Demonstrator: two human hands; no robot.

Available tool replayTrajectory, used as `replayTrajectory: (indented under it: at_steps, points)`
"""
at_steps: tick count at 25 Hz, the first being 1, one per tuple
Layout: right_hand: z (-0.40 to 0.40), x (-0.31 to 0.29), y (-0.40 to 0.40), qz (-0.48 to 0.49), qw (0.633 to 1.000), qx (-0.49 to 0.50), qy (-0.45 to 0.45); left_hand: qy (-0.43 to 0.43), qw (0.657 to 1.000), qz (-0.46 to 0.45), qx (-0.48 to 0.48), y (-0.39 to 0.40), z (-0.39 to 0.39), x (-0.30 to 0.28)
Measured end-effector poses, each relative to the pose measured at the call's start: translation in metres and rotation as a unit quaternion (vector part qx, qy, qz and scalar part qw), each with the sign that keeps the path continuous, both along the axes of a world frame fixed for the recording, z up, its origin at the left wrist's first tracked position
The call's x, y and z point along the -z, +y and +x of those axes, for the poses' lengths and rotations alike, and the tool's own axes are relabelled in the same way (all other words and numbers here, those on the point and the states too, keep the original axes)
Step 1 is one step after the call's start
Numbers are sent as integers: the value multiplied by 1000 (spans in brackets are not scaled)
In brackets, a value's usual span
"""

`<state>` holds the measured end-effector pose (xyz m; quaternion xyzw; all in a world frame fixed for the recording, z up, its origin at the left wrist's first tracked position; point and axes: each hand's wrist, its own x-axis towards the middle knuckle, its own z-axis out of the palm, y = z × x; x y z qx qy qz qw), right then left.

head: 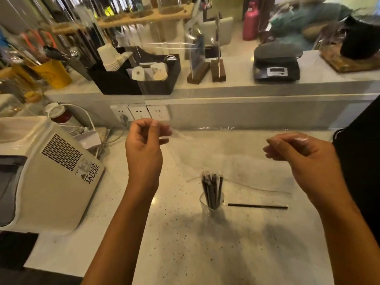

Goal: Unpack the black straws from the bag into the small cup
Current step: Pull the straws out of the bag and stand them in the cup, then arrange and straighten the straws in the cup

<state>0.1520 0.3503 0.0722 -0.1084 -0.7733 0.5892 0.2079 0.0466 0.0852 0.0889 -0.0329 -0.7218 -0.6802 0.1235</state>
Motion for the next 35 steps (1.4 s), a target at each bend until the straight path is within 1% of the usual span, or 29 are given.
replayTrajectory:
  at_steps: [2, 4, 8, 10, 12, 17, 21, 24, 28, 32, 35]
  points:
    - [1, -4, -9, -8, 1000, 5, 22, 1, 1000, 20, -5, -7, 2, -3]
    - [0, -14, -22, -16, 998, 5, 52, 21, 999, 32, -5, -20, 2, -11]
    - [-13, -36, -60, -46, 992, -42, 108, 79, 995, 46, -41, -65, 0, -30]
    - [-24, -41, -83, -57, 990, -78, 106, 84, 993, 47, -66, -93, -1, -34]
    - [-34, -37, -104, -62, 989, -106, 85, 71, 993, 49, -82, -119, -1, -31]
    - [-65, 8, -168, -53, 985, -162, -15, 5, 990, 35, -135, -190, -12, 6]
    - [-84, 57, -205, -90, 973, -171, -123, -103, 986, 11, -133, -233, -28, 55]
    - [-92, 102, -225, -120, 958, -154, -211, -191, 976, -10, -108, -258, -38, 100]
    - [-89, 160, -248, -143, 926, -117, -330, -305, 948, -44, -74, -277, -46, 165]
    - [-80, 203, -270, -166, 887, -70, -426, -376, 924, -55, -42, -294, -53, 217]
    - [-70, 223, -279, -175, 865, -26, -470, -408, 909, -83, -14, -297, -62, 245]
